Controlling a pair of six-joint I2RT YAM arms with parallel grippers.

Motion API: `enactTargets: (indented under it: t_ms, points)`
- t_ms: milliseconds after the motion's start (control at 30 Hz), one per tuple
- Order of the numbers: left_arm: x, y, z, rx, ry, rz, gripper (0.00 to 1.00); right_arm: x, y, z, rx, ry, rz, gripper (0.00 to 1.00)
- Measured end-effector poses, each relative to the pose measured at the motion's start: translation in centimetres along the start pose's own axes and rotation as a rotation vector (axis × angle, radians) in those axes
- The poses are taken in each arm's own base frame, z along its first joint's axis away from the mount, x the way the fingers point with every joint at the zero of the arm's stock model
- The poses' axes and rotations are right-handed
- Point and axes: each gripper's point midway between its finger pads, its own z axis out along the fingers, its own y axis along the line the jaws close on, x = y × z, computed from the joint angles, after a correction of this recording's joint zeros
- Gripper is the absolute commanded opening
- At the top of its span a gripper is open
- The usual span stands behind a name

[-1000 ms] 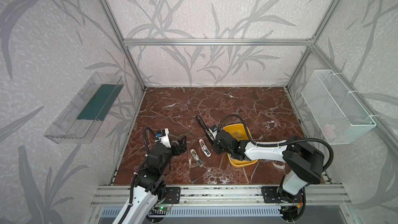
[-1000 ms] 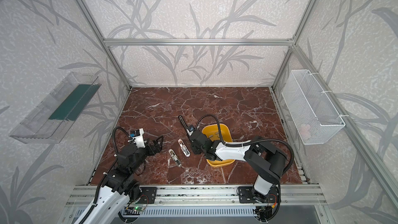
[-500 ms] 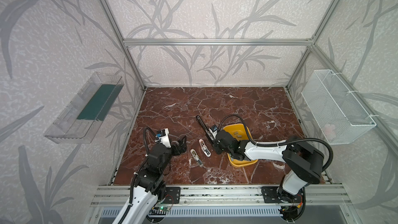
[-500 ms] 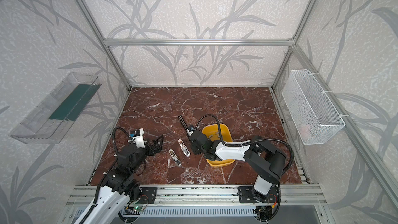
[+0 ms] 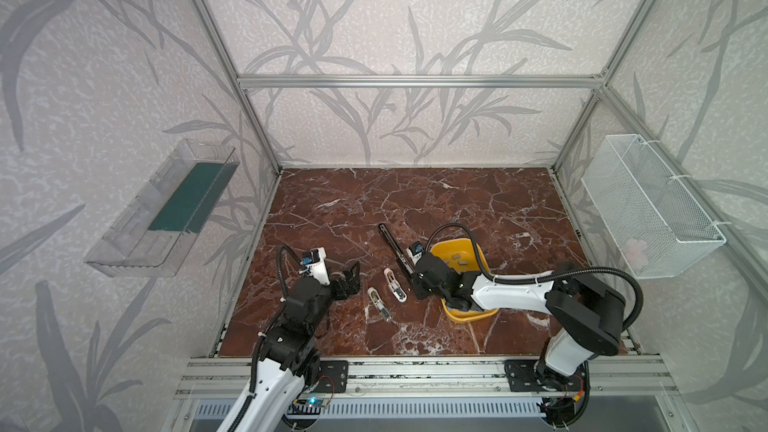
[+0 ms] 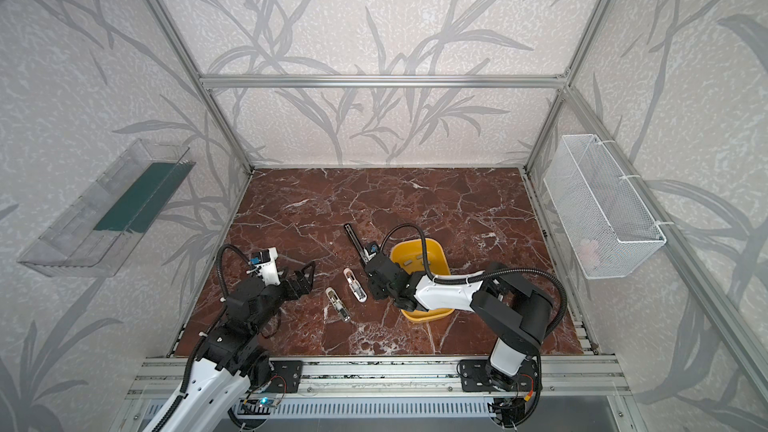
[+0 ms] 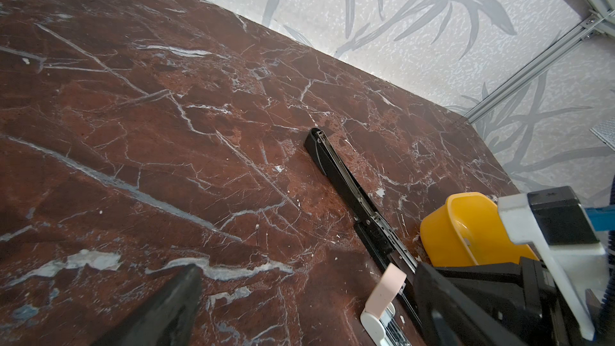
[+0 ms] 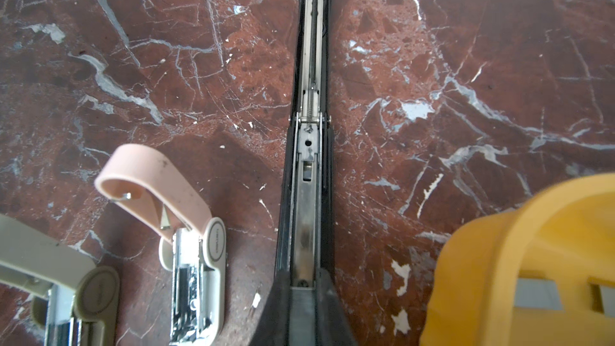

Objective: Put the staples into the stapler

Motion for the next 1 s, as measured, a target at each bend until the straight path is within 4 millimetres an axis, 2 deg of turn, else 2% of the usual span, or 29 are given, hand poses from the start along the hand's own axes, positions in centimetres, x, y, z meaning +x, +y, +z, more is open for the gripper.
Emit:
enactTargets:
  t_ms: [333,533,800,1000]
  points:
    - [0.0,0.0,0.0,0.0,0.0,0.0,0.99,1.0,0.8,-0.9,0.016,0.022,-0.021,0.06]
    - [0.0,0.0,0.0,0.001,0.0,0.0,0.99,1.1,0.9,-0.9,0.022,0.024,-0.012,0.2]
    - [-0.1,-0.1,0.0,0.003,-0.002,0.0,0.99,1.4,0.9,-1.0,0.027,0.032,-0.01,0.22]
    - [-0.1,-0.1,0.0,0.003,-0.003,0.0,0.99,1.5,1.1,-1.2,0.024,0.036,-0.014,0.32]
